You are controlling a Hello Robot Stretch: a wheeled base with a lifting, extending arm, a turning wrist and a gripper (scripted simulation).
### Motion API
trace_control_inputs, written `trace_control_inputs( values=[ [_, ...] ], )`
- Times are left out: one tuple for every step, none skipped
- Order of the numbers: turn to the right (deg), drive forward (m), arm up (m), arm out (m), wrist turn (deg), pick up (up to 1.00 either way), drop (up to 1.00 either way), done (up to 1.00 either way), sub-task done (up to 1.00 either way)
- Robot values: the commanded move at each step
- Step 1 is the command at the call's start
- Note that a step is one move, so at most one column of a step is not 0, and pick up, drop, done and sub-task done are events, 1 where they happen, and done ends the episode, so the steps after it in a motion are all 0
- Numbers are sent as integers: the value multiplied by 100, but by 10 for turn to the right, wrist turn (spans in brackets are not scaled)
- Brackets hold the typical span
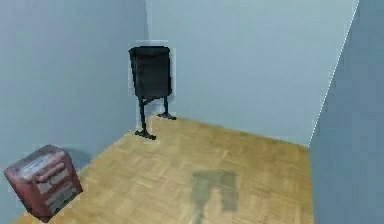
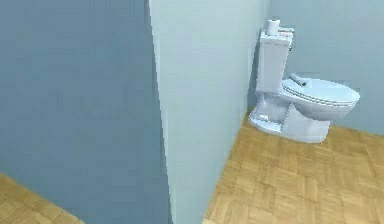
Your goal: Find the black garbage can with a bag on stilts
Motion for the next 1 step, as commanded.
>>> trace_control_inputs(
  values=[
    [30,0,0,0,0,0,0,0,0]
  ],
)
